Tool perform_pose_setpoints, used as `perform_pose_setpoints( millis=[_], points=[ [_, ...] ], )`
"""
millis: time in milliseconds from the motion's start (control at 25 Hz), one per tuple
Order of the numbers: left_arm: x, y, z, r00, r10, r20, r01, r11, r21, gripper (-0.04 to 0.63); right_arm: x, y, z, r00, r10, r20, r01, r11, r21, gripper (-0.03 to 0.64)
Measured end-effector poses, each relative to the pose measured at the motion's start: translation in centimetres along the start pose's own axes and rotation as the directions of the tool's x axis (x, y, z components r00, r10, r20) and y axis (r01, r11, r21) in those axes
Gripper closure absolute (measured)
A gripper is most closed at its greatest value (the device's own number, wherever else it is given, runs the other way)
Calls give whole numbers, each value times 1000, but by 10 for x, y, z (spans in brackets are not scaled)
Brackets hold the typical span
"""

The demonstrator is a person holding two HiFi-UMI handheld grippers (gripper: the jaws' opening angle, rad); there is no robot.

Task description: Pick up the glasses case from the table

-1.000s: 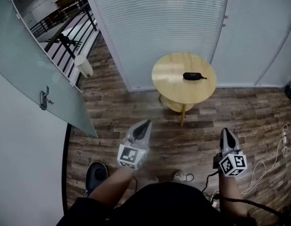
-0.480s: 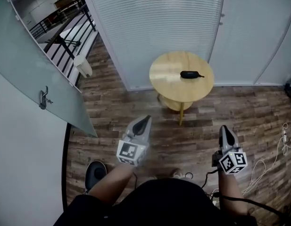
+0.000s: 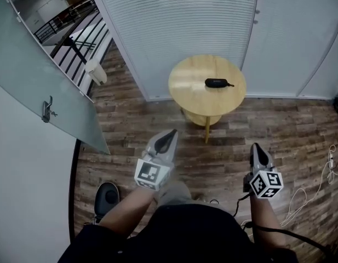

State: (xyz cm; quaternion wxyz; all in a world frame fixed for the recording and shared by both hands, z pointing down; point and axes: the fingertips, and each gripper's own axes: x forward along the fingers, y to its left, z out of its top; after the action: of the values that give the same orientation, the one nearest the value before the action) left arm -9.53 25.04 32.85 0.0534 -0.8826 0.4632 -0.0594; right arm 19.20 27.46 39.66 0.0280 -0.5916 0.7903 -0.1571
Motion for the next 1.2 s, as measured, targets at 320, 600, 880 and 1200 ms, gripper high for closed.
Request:
perform_pose_setpoints(
  millis=[320, 600, 880, 1200],
  points=[
    [54, -15, -41, 999, -18, -47, 16, 999, -32, 592, 36, -23, -8, 999, 47, -18, -48, 998, -32, 609],
    [144, 15, -41, 998, -55, -10, 55, 998, -36, 592, 96, -33, -3, 994, 96, -46, -99, 993, -57, 609],
    [244, 70, -36, 998, -68, 9, 68, 997, -42, 592, 192, -77, 25, 997, 64, -39, -65, 997, -37, 609],
    [351, 166, -44, 999, -45, -20, 44, 998, -39, 592, 343, -91, 59, 993, 107, -40, -108, 993, -40, 609]
  ],
)
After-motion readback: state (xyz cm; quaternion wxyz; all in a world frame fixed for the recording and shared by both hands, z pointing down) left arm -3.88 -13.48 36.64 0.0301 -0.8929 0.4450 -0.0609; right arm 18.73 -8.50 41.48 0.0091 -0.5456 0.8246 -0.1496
